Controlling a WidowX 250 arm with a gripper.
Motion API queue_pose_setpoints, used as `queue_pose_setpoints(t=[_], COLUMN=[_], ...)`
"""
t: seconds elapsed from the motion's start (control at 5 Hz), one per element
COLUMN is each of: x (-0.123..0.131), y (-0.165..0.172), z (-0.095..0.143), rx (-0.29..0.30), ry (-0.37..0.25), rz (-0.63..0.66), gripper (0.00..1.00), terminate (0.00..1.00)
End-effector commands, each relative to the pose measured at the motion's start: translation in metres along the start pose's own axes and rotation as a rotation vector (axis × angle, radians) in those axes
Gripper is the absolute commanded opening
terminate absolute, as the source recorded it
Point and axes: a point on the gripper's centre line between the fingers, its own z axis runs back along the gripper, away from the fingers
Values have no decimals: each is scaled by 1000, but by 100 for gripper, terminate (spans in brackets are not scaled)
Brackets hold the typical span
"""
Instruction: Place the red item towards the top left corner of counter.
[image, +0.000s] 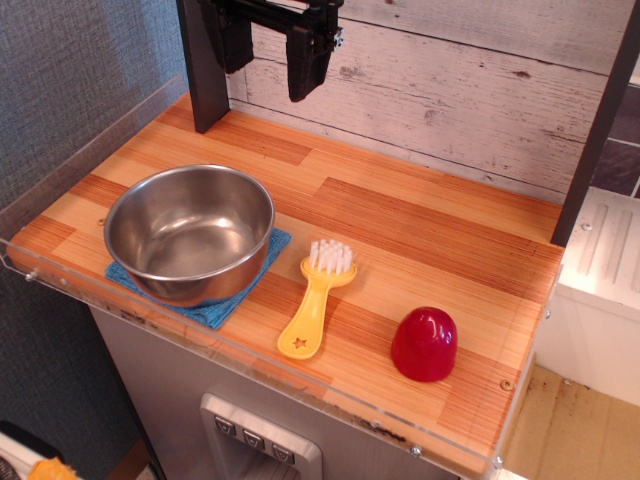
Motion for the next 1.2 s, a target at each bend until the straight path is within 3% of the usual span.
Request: queue_pose_setpoints(t=[0.0,0.2,0.4,0.6,0.8,1.0], x=[0,-7,-22,-44,-55,-64], y=[0,-20,-48,-88,-123,-147], z=[0,10,13,2,-17,-43], rx=[0,-20,30,14,-70,-80], ry=[0,-73,-148,-147,-124,-71], rz=[0,-27,-31,-30,-24,17], gripper=[100,100,100,100,100,100], terminate=[0,0,0,0,0,0])
